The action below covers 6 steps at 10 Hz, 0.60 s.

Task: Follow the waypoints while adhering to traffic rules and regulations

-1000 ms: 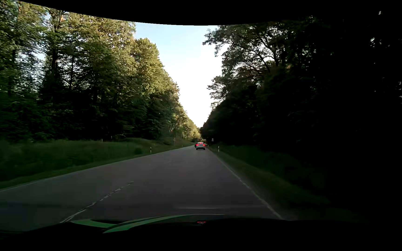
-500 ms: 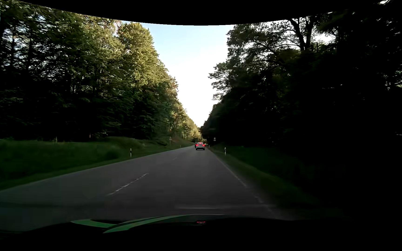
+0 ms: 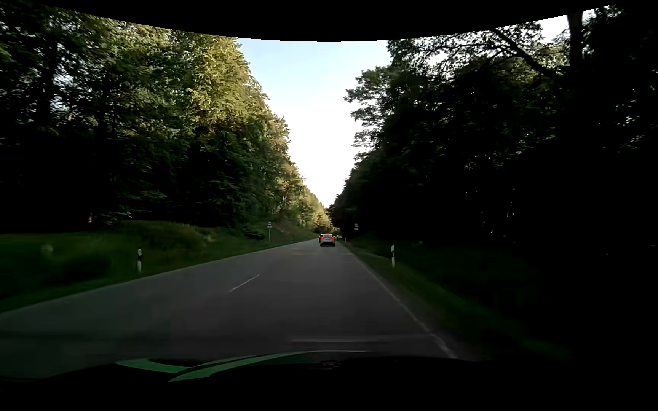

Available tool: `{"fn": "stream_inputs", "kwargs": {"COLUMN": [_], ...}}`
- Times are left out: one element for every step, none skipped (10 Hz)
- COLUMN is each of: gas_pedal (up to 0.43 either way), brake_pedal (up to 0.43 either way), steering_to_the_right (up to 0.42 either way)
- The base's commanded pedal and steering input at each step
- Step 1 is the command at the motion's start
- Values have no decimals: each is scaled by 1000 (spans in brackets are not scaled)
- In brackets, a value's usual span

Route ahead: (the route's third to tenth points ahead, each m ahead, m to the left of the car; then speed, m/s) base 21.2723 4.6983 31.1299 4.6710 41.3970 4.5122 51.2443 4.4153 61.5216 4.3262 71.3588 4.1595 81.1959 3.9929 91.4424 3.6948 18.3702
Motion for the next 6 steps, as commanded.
{"fn": "stream_inputs", "kwargs": {"gas_pedal": [98,87,79,79,67,67], "brake_pedal": [0,0,0,0,0,0], "steering_to_the_right": [-1,0,0,1,1,1]}}
